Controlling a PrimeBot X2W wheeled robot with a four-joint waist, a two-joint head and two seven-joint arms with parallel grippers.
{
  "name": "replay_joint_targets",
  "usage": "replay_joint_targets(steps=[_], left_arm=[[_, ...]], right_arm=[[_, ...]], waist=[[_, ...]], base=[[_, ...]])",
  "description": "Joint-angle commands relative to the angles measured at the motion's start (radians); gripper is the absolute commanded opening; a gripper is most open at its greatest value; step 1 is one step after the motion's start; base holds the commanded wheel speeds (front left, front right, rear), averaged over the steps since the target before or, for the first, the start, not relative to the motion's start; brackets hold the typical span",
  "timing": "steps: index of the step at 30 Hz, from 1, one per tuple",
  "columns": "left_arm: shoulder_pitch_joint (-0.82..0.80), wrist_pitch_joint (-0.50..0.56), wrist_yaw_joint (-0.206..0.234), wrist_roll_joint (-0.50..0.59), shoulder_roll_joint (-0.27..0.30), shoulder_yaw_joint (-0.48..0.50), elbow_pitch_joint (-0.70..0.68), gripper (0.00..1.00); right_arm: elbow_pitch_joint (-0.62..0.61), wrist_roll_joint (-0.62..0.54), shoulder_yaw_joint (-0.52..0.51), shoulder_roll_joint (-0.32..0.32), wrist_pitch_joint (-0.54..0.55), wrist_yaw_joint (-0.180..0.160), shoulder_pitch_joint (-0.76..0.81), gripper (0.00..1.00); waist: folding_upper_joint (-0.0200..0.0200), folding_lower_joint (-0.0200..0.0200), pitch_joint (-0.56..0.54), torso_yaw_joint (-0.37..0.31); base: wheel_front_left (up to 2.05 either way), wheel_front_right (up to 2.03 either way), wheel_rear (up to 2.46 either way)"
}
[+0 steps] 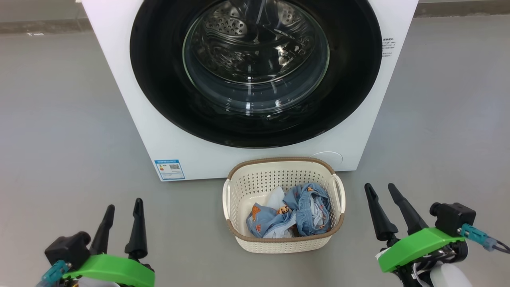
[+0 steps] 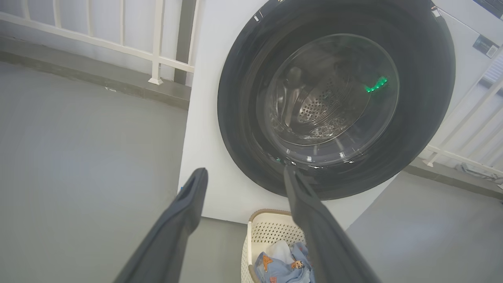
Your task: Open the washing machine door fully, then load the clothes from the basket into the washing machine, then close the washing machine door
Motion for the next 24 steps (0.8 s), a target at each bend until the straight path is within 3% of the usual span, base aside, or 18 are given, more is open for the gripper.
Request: replay_joint_targets(steps=[1,18,24], left_arm=[[-0.048,-0.018,0.005,0.054,0.010,0.032,-0.024,1.00],[-0.060,-0.065,0.000,0.237,0.007,0.016,-0.009,1.00],[-0.061,-0.067,-0.001,0.242,0.006,0.021,-0.009,1.00]], right_arm=[[-0.015,-0.046,0.024,-0.004,-0.022,0.001,-0.052,1.00],[0.049,-0.251,0.029,0.007,-0.069,0.002,-0.081,1.00],[0.048,-0.255,0.026,0.011,-0.071,0.002,-0.082,1.00]], waist=[[-0.0001,-0.0001,-0.001,0.000],[-0.0001,-0.0001,-0.010,-0.002],[-0.0001,-0.0001,-0.011,-0.002]], base=[[0.00,0.00,0.00],[0.00,0.00,0.00],[0.00,0.00,0.00]])
